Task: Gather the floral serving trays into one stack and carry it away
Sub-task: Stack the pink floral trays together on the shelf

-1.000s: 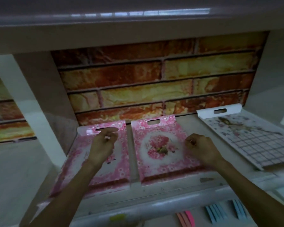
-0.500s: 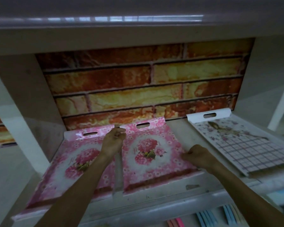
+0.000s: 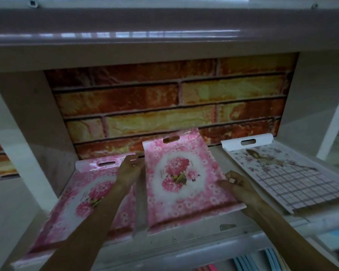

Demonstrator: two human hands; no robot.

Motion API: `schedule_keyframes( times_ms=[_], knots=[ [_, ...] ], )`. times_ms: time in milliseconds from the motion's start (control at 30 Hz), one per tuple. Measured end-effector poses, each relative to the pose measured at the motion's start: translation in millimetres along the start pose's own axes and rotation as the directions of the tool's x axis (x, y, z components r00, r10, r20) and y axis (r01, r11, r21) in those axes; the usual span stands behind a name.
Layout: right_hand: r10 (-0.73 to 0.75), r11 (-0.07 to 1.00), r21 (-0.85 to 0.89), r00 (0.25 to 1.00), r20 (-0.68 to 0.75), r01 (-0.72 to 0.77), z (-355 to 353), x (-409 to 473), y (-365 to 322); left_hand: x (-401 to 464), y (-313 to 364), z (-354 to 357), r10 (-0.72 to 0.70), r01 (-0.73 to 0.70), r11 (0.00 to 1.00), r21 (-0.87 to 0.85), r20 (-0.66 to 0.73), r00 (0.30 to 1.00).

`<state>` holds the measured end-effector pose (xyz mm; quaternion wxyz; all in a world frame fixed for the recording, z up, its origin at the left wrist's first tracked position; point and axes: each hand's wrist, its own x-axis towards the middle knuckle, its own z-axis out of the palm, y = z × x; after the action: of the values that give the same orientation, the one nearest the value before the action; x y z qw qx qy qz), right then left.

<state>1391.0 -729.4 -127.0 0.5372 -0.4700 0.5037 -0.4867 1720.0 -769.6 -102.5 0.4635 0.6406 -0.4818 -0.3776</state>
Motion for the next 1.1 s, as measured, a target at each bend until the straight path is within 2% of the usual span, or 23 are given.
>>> schedule_keyframes(
  times_ms=[33, 67, 233, 333, 433, 567, 700, 900, 1100],
  knots=[
    [-0.016, 0.999, 0.028, 1.0, -0.002, 0.016, 0.4, -1.7, 0.7, -3.7, 2.7, 3.6, -0.026, 0.015, 0.992, -0.122, -0.086, 0.996],
    [-0.032, 0.998, 0.053, 0.999, -0.003, 0.032, 2.0, -4.5, 0.2, -8.6, 7.3, 6.7, 0.028, -0.049, 0.98, -0.195, -0.108, 0.994],
    [-0.129, 0.988, 0.079, 0.991, -0.019, 0.13, 18.1, -13.2, 0.0, -17.3, 9.7, 3.6, 0.12, -0.104, 0.898, -0.427, 0.012, 0.993],
    [-0.167, 0.982, 0.087, 0.986, -0.019, 0.168, 33.7, -16.6, 2.4, -27.3, 15.3, -2.1, 0.162, -0.14, 0.845, -0.516, -0.003, 0.987],
    [-0.183, 0.979, 0.095, 0.983, 0.006, 0.181, 53.0, -17.5, 5.1, -35.6, 14.0, -21.1, 0.182, -0.208, 0.873, -0.442, -0.099, 0.978],
    [-0.188, 0.981, 0.068, 0.979, 0.081, 0.182, 91.5, -21.3, 1.9, -41.4, 7.1, -59.1, 0.158, -0.206, 0.927, -0.312, -0.173, 0.972],
    [-0.254, 0.967, 0.017, 0.967, 0.033, 0.254, 137.7, -19.9, -2.2, -52.4, -0.4, -97.3, 0.135, -0.2, 0.949, -0.244, -0.259, 0.956],
    [-0.288, 0.955, -0.053, 0.956, 0.061, 0.292, 197.5, -12.8, 4.2, -72.6, -18.7, -159.8, 0.112, -0.165, 0.968, -0.192, -0.26, 0.959],
    [-0.252, 0.957, -0.128, 0.965, 0.072, 0.259, 233.1, -3.1, 13.1, -82.8, -49.0, -198.1, 0.116, -0.099, 0.992, 0.074, -0.292, 0.949]
  ],
)
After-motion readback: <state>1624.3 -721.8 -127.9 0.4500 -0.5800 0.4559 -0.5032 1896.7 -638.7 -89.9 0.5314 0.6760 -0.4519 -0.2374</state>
